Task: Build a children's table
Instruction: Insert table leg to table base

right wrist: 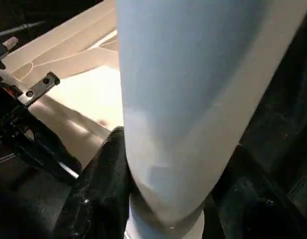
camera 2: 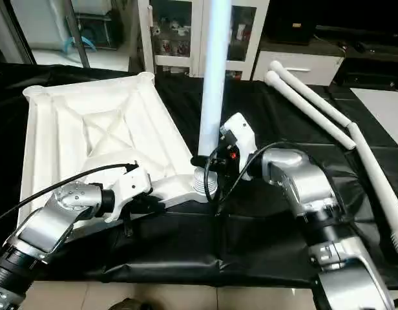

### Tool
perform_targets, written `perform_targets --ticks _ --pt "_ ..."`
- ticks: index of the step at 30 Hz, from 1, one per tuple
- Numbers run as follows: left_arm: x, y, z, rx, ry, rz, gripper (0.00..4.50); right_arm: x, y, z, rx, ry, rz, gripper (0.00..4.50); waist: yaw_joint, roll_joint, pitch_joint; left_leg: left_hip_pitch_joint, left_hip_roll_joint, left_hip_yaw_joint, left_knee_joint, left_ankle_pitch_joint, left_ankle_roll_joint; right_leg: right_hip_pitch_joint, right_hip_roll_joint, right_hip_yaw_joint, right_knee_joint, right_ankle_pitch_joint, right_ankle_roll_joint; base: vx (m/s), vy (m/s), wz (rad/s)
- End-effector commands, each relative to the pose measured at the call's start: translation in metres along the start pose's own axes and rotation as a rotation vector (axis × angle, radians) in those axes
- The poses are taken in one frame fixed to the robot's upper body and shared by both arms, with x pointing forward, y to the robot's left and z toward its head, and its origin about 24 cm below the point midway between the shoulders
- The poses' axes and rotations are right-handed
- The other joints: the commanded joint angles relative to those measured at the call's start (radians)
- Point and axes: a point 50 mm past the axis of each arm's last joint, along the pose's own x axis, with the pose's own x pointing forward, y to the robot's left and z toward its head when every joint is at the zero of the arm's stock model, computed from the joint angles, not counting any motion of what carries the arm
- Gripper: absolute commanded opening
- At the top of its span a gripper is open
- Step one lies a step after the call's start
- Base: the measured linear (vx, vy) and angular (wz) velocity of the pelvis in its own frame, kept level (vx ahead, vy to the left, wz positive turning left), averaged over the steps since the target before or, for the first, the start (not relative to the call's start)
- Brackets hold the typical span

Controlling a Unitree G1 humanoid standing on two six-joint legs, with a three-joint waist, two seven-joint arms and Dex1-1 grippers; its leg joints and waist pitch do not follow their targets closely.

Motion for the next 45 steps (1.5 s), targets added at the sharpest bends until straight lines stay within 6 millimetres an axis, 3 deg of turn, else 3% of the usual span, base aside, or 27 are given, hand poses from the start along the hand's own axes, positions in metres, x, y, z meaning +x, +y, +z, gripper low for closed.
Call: perform_targets --ticks 1,13,18,28,37,45 --pt "0.004 -0.007 0.009 0.027 -0.051 -0.046 0.0 -0.008 -0.011 -0.034 0.079 0.109 -0.13 1.83 -0.003 -0.002 -0.051 0.057 0.073 -0.045 -0.075 -0.245 -0.048 0.002 -0.056 0.025 -0.073 -0.037 -0.213 0.0 0.0 0.0" --pt "0.004 -0.007 0.01 0.025 -0.056 -0.047 0.0 -0.022 -0.019 -0.062 0.197 0.083 -0.246 1.83 -0.005 0.001 -0.049 0.061 0.073 -0.046 -0.081 -0.292 -0.071 -0.002 -0.055 0.025 -0.077 -0.05 -0.206 0.0 0.0 0.0" --pt "0.004 -0.006 0.01 0.023 -0.058 -0.043 0.0 -0.024 -0.016 -0.07 0.228 0.081 -0.25 1.83 -0.005 0.0 -0.044 0.065 0.074 -0.049 -0.087 -0.356 -0.097 -0.007 -0.057 0.029 -0.086 -0.136 -0.19 0.0 0.0 0.0" --pt "0.003 -0.005 0.01 0.02 -0.057 -0.038 0.0 -0.025 -0.004 -0.084 0.207 0.117 -0.245 1.83 -0.005 -0.001 -0.041 0.068 0.075 -0.051 -0.093 -0.394 -0.111 -0.014 -0.058 0.033 -0.094 -0.183 -0.164 0.0 0.0 0.0" --pt "0.004 -0.004 0.011 0.023 -0.057 -0.04 0.0 -0.02 0.008 -0.084 0.101 0.191 -0.177 1.83 -0.007 0.0 -0.037 0.07 0.076 -0.056 -0.098 -0.441 -0.124 -0.019 -0.059 0.036 -0.101 -0.241 -0.145 0.0 0.0 0.0" --pt "0.004 -0.003 0.011 0.024 -0.058 -0.044 0.0 -0.016 0.008 -0.079 0.073 0.203 -0.162 1.83 -0.011 -0.003 -0.033 0.069 0.076 -0.06 -0.102 -0.479 -0.132 -0.023 -0.061 0.037 -0.107 -0.302 -0.132 0.0 0.0 0.0"
